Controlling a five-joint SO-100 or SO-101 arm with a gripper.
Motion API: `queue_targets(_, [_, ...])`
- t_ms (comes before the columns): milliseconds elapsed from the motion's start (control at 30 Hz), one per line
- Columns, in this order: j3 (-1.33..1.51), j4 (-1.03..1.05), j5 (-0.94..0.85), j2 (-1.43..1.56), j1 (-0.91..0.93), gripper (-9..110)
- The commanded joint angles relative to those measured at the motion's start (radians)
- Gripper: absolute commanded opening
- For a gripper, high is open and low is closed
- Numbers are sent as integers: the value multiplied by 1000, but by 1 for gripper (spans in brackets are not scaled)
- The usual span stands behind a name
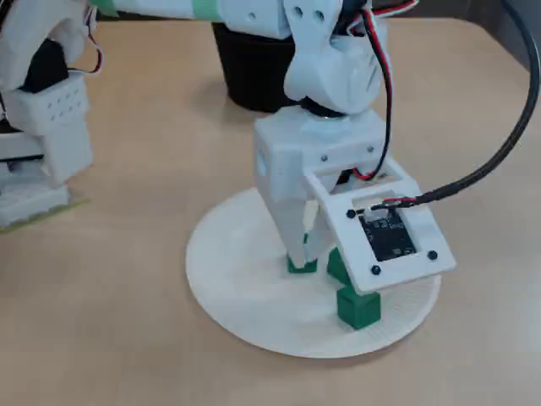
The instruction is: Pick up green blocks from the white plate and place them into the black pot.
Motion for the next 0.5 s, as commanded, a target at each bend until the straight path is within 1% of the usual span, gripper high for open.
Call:
queue_targets(0, [-69, 3, -8, 0, -15, 13])
queue_targets(67, [-74, 3, -9, -6, -11, 20])
queue_targets(167, [-78, 3, -28, -17, 9, 26])
queue_targets(467, [-179, 3, -37, -92, 54, 27])
